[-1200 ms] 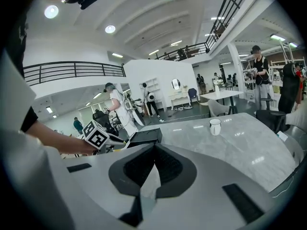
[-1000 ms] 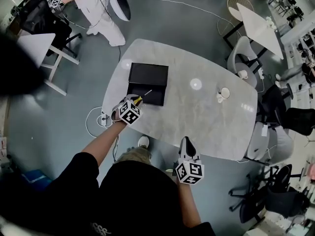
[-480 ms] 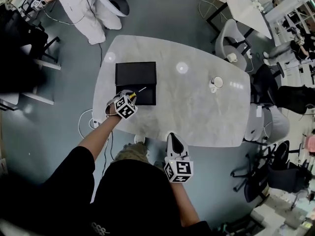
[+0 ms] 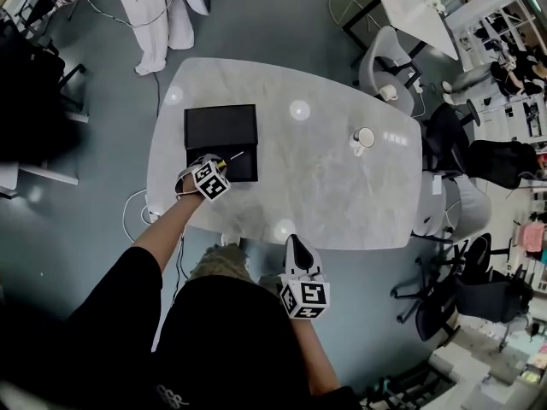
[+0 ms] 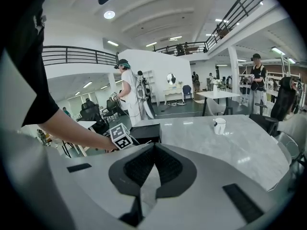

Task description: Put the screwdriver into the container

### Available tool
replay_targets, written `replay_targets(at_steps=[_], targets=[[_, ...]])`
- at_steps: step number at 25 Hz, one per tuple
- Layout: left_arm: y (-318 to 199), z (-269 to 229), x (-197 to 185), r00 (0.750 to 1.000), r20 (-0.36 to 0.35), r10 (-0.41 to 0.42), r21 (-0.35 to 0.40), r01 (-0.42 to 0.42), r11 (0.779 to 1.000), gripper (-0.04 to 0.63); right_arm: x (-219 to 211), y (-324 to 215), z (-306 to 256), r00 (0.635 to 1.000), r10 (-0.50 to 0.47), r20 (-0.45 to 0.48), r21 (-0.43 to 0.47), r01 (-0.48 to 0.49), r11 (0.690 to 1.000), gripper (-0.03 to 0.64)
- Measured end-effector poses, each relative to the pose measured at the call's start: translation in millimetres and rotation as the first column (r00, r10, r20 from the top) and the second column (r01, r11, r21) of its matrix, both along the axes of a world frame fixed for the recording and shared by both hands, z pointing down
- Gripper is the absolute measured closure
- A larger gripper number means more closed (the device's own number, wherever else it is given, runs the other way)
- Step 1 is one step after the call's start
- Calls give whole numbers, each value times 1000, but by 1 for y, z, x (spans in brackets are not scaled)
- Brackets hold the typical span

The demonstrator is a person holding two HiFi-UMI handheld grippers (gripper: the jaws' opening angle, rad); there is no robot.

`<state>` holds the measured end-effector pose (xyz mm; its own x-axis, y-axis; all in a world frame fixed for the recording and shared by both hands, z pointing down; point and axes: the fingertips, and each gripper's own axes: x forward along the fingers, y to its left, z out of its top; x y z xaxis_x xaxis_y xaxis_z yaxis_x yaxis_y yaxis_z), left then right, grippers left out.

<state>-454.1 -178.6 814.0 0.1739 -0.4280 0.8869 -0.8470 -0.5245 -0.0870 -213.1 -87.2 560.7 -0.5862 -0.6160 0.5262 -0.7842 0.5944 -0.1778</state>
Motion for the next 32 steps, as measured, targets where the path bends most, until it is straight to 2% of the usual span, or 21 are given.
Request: replay_targets(at_steps=[5,11,17,22,25,27,32], targets=[[6,15,1,1000,10,10,-50,-10,999,506,14,3,12,999,34,-4,-37,-34,999,606],[7,22,0,1000,25,3,-56,-2,998,505,15,3,9,999,34,40,-58,-32,998,606],[4,14,-7,998,24,-55,-30,56,998,505,26,8,8,999,24,34,-54,-22,998,605],[11,-7,-2,995,2,-99,33,99,995,506,50,13,9,998,36,46,-28,-35,999,606],[16,-40,0,985,-43,-168,107,172,979,506,63,11,3,998,35,61,4,-36,999,605],[26,-65,9,973,-101,-209,151,223,963,508,77,10,-5,997,40,72,27,-42,999,606],[54,-142,67,935,-270,-229,268,301,915,518,127,6,-27,988,93,126,56,-101,993,605]])
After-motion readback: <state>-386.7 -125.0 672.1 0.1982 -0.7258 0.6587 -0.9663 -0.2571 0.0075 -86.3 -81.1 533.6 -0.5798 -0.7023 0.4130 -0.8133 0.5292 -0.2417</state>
